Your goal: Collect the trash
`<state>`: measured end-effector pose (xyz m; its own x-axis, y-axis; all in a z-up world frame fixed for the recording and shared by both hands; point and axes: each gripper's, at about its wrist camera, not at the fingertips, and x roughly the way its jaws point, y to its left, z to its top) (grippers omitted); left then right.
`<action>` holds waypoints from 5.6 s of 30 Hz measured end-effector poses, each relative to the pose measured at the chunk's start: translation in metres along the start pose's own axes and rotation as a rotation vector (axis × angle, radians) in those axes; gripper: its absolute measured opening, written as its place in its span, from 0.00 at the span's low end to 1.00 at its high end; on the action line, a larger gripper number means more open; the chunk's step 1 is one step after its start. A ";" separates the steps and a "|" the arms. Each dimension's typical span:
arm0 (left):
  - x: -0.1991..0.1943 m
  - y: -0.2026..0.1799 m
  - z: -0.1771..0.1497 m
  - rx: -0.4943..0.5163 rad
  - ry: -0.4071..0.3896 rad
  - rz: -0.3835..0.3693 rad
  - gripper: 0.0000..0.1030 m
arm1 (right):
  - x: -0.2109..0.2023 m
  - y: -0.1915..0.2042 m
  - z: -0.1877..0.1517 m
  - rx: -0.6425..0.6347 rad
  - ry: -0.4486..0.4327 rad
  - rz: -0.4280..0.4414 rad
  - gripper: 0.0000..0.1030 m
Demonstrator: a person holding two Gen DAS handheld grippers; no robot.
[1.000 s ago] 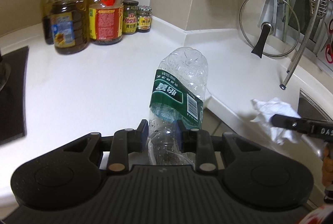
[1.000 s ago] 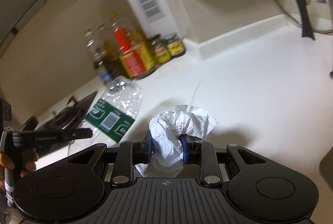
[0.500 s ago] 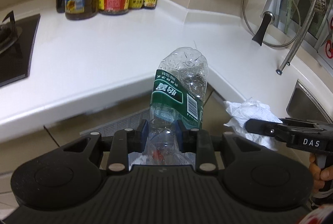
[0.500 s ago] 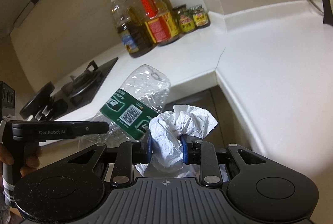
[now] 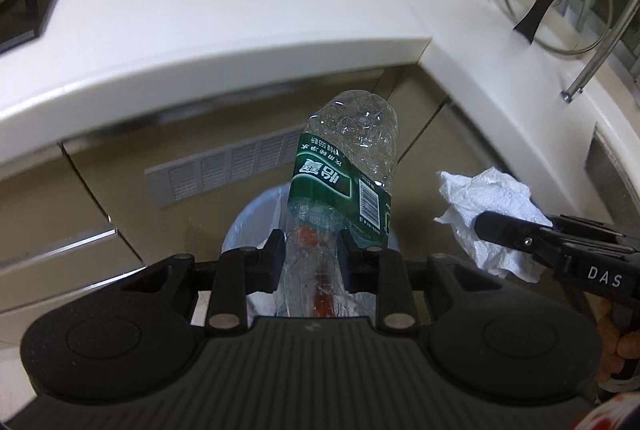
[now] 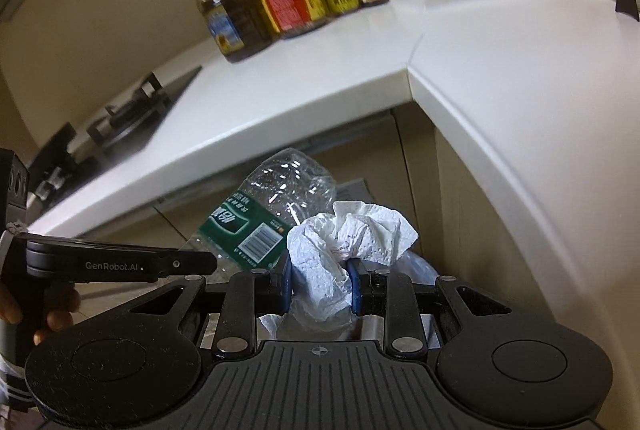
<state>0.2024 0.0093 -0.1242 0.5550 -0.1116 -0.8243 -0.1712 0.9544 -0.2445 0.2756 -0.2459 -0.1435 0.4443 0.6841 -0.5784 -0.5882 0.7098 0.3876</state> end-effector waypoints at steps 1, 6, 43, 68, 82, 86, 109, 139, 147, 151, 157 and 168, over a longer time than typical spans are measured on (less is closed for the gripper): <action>0.004 0.001 -0.001 -0.006 0.009 0.000 0.24 | 0.003 -0.001 -0.003 0.000 0.003 -0.006 0.26; 0.022 0.006 -0.003 -0.010 0.039 0.003 0.24 | 0.016 -0.004 -0.012 0.012 0.028 -0.026 0.26; 0.178 0.045 -0.046 -0.325 0.352 0.015 0.25 | 0.086 -0.047 -0.043 0.103 0.132 -0.116 0.26; 0.150 0.018 -0.030 0.030 0.239 0.002 0.33 | 0.122 -0.048 -0.044 0.116 0.086 -0.094 0.52; 0.169 0.015 -0.031 0.113 0.215 0.022 0.21 | 0.143 -0.066 -0.057 0.104 0.114 -0.200 0.16; 0.182 0.018 -0.033 0.113 0.218 0.032 0.14 | 0.164 -0.075 -0.062 0.104 0.162 -0.231 0.12; 0.204 0.005 -0.030 0.089 0.214 0.085 0.14 | 0.165 -0.075 -0.067 0.064 0.181 -0.229 0.13; -0.116 0.022 -0.037 0.231 -0.073 -0.013 0.67 | -0.066 0.109 -0.056 0.240 -0.070 -0.285 0.60; -0.174 0.052 -0.070 0.306 -0.093 -0.057 0.67 | -0.096 0.198 -0.088 0.261 -0.101 -0.346 0.60; -0.193 0.059 -0.084 0.332 -0.089 -0.074 0.67 | -0.104 0.227 -0.096 0.271 -0.092 -0.353 0.60; -0.214 0.067 -0.097 0.334 -0.105 -0.094 0.68 | -0.118 0.252 -0.102 0.254 -0.087 -0.357 0.60; -0.230 0.060 -0.106 0.335 -0.121 -0.079 0.69 | -0.132 0.262 -0.099 0.213 -0.098 -0.338 0.60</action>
<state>-0.0219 0.0627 -0.0036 0.6516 -0.1744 -0.7383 0.1414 0.9841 -0.1077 -0.0045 -0.1670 -0.0368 0.6569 0.4115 -0.6318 -0.2490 0.9093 0.3334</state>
